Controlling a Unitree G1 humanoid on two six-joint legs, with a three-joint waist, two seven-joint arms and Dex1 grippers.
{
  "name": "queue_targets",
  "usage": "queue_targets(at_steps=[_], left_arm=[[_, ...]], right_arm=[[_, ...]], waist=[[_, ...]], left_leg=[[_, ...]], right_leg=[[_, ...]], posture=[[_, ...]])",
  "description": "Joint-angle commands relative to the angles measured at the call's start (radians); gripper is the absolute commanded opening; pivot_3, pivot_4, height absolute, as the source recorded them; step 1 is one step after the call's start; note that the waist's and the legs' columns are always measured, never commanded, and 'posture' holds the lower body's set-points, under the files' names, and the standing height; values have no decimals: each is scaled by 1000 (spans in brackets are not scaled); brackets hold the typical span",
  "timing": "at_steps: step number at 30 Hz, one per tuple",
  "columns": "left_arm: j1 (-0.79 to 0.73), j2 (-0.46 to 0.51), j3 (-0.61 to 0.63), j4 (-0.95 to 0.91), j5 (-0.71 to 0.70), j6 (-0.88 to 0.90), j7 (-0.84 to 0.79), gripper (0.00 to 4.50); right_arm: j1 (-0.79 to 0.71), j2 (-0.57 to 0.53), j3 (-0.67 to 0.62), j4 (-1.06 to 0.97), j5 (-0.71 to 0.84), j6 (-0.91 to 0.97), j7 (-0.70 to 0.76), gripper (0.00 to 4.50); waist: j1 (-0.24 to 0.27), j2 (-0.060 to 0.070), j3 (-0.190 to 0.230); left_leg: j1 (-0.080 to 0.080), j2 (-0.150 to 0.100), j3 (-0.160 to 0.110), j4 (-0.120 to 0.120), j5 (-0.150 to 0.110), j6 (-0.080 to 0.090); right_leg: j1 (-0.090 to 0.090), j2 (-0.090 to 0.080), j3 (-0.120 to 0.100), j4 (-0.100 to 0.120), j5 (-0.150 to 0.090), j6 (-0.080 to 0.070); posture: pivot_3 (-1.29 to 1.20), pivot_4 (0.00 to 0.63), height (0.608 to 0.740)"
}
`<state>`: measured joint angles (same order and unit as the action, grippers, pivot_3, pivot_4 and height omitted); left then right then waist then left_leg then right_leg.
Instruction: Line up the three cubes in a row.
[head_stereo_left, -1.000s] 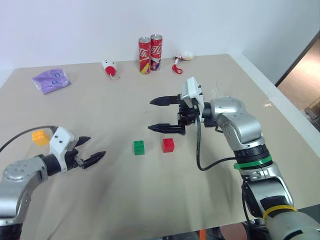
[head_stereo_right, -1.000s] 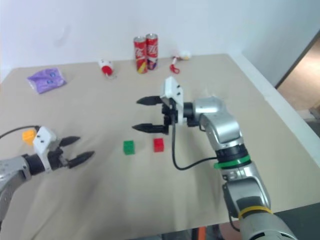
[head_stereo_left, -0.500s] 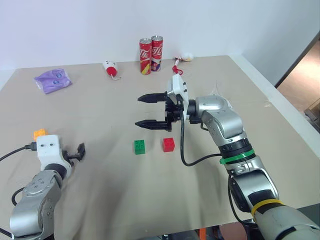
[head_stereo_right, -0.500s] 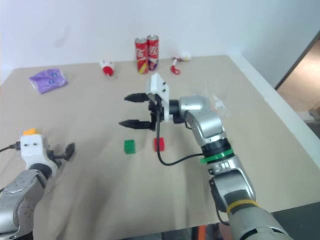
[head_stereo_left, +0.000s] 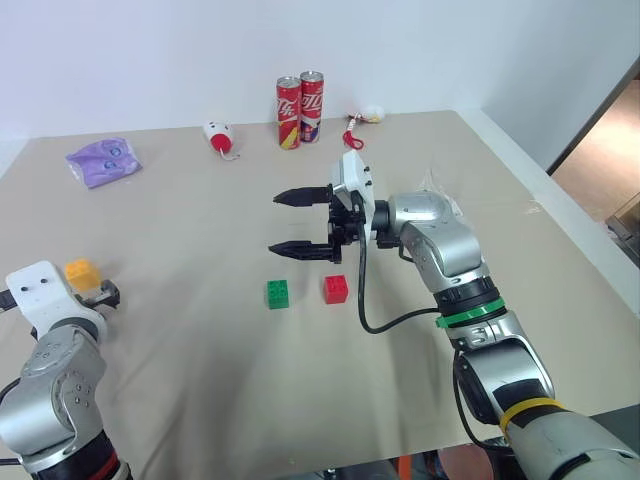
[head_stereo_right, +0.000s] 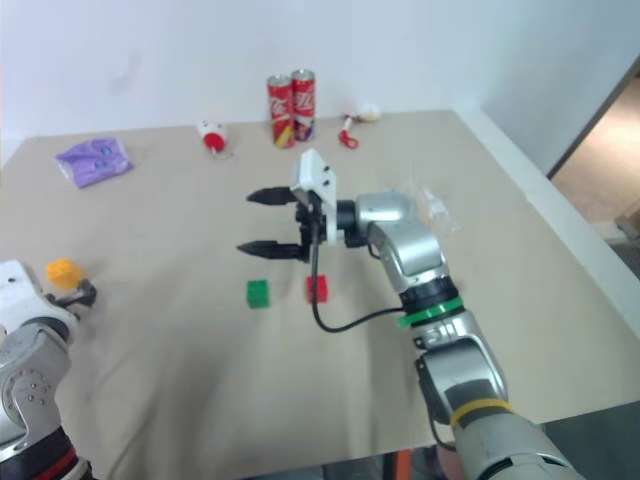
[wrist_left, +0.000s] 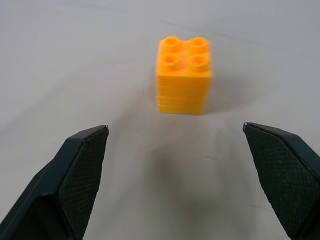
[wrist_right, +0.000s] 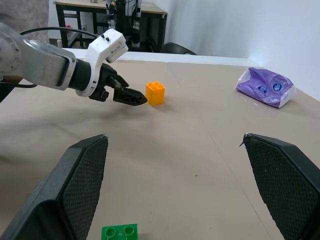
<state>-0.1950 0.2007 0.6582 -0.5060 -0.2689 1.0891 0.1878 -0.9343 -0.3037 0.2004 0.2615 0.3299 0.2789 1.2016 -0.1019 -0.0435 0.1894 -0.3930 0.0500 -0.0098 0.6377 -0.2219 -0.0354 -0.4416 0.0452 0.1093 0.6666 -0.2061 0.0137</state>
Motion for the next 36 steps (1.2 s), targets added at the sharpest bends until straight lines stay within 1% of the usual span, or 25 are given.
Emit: queue_targets(at_steps=[1,10,22,25,27,28,30,31,32,36], left_arm=[[-44,39,10,30,10,-8,-1,4483],[-148,88,-17,180,23,-27,-3,4483],[-210,119,-8,310,32,-58,5,4483],[-216,113,-2,319,27,-63,7,3687],[-218,111,-1,321,27,-66,11,3018],[-219,111,-2,323,29,-68,13,2615],[-225,114,-4,330,32,-72,16,2005],[-227,116,-7,334,35,-74,17,1601],[-229,118,-9,337,38,-77,18,1299],[-223,129,-38,335,50,-98,4,1302]], right_arm=[[-28,-4,-25,-18,7,-13,-1,4500],[-19,-10,-26,-47,15,8,-9,4500],[-12,-16,-31,-59,11,12,-23,4500],[-11,-19,-30,-59,10,11,-27,4500],[-10,-21,-30,-58,11,11,-29,4500],[-10,-22,-30,-58,11,10,-30,4500],[-11,-24,-29,-55,10,9,-30,4500],[-13,-24,-29,-53,10,10,-30,4500],[-14,-24,-29,-52,10,10,-30,4500],[-16,-24,-28,-43,6,3,-30,4500]], waist=[[0,0,0],[0,-1,0],[0,-1,0],[0,-1,0],[0,-1,0],[0,-1,0],[0,-1,0],[0,-1,0],[0,-1,0],[0,-1,0]], left_leg=[[0,0,0,0,0,0],[0,0,-1,0,0,-1],[-1,0,-1,0,0,-1],[-1,0,-1,0,0,-1],[-1,0,-1,0,0,-1],[-1,0,-1,0,0,-1],[-1,0,-1,0,0,-1],[-1,0,-1,0,0,-1],[-1,0,-1,0,0,-1],[-1,0,-1,-1,0,-1]], right_leg=[[0,0,0,0,0,0],[0,0,-1,0,0,0],[0,0,-1,0,0,0],[0,0,-1,0,0,0],[0,0,-1,0,0,0],[0,0,-1,0,0,0],[0,-1,-1,0,0,0],[0,-1,-1,0,0,0],[0,-1,-1,0,0,0],[0,-1,-1,0,0,0]], posture=[[0,150,740],[0,150,740],[0,150,740],[0,150,740],[0,150,740],[0,150,740],[0,150,740],[0,150,740],[0,150,740],[0,150,740]])
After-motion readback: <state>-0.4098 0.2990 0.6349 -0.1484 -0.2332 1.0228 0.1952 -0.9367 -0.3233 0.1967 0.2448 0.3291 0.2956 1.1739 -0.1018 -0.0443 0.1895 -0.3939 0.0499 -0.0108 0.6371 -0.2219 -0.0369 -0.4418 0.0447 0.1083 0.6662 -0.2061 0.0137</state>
